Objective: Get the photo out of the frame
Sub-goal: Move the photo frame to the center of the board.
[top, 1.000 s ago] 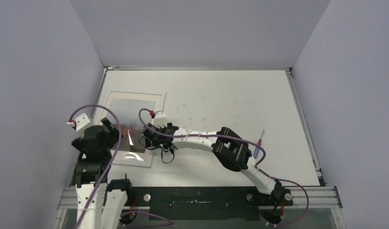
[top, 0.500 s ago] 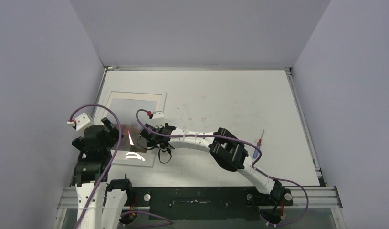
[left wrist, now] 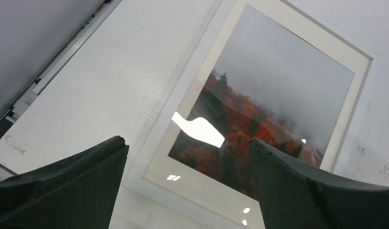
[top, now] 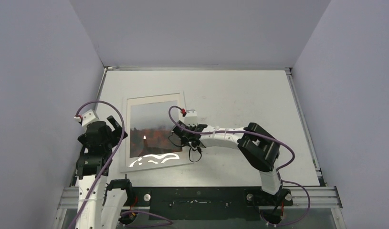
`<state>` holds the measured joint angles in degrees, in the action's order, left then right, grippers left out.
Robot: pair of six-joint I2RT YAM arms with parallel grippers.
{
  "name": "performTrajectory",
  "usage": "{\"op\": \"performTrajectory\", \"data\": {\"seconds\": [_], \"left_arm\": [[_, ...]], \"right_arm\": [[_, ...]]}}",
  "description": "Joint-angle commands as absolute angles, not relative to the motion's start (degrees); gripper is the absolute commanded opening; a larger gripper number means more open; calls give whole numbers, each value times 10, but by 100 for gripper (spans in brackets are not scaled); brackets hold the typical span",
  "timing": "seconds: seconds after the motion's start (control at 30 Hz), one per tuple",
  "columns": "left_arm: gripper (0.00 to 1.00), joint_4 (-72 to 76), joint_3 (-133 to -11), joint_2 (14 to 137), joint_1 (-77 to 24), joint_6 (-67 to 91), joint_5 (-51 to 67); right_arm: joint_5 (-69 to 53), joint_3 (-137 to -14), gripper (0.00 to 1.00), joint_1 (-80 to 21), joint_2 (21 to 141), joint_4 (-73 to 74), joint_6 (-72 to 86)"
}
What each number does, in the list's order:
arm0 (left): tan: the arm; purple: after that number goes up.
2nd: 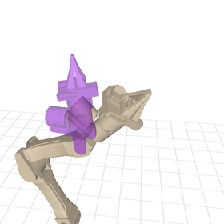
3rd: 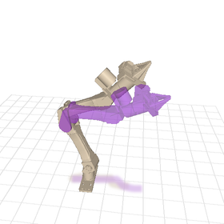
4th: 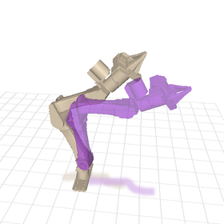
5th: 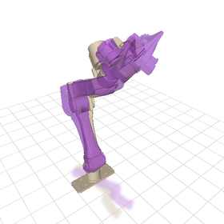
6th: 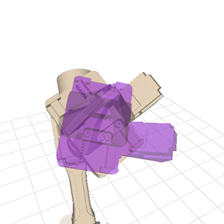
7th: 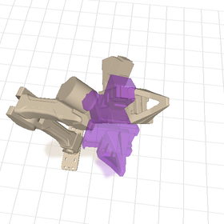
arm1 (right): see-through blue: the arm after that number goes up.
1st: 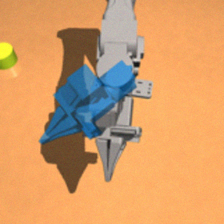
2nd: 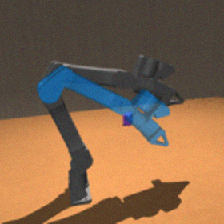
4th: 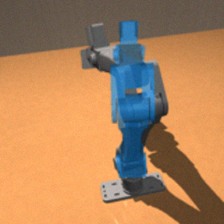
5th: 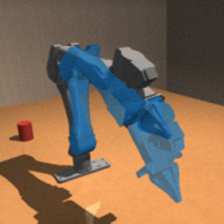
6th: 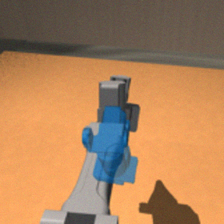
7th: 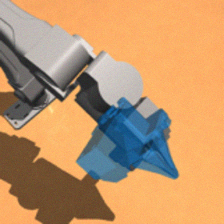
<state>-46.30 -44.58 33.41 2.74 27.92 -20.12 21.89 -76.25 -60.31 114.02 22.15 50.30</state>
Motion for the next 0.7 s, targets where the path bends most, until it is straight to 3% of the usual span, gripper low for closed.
{"op": "performTrajectory", "data": {"seconds": [0.0,0.3,0.47,0.53,0.67], "left_arm": [[97,-425,-445,361,31,266,-150],[97,-420,-452,427,32,252,-74],[97,-416,-454,453,31,247,-39],[97,-417,-456,462,32,246,-29],[97,-418,-460,480,31,243,-7]], "right_arm": [[234,-657,30,-592,1067,253,450],[264,-497,36,-524,888,281,401],[183,-477,48,-453,817,267,374],[161,-480,60,-446,796,262,368],[132,-492,63,-447,770,262,374]]}}
